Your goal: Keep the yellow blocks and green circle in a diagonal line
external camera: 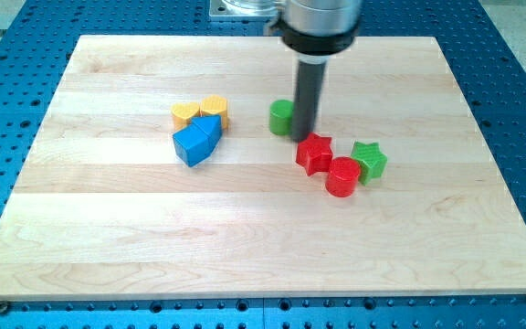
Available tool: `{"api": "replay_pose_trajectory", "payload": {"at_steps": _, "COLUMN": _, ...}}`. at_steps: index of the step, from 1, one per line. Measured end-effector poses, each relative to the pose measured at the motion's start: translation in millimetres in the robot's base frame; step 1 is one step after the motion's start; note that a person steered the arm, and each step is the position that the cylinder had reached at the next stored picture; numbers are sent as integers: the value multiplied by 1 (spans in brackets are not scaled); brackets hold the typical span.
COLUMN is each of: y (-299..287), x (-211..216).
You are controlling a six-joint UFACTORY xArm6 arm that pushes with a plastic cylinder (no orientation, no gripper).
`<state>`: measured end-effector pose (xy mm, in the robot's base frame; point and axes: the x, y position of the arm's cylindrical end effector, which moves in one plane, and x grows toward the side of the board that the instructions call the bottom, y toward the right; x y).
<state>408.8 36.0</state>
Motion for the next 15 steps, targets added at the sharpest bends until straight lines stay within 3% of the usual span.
{"api": "replay_pose_trajectory", "payload": {"at_steps": 1, "y": 55, "x": -14}}
{"api": "replay_pose_trajectory", "payload": {"at_steps": 2, "y": 44, "x": -49}}
{"api": "replay_pose_trajectory", "payload": {"at_steps": 4, "y": -8, "x": -18}}
{"api": "replay_pose_trajectory", "payload": {"at_steps": 5, "y": 28, "x": -19}}
{"api": "replay_pose_trajectory", "payload": {"at_steps": 7, "y": -53, "x": -6}}
{"api": "replay_pose_trajectory", "payload": {"at_steps": 10, "y": -31, "x": -25}}
{"api": "replay_pose_trajectory", "payload": {"at_steps": 15, "y": -66, "x": -43}}
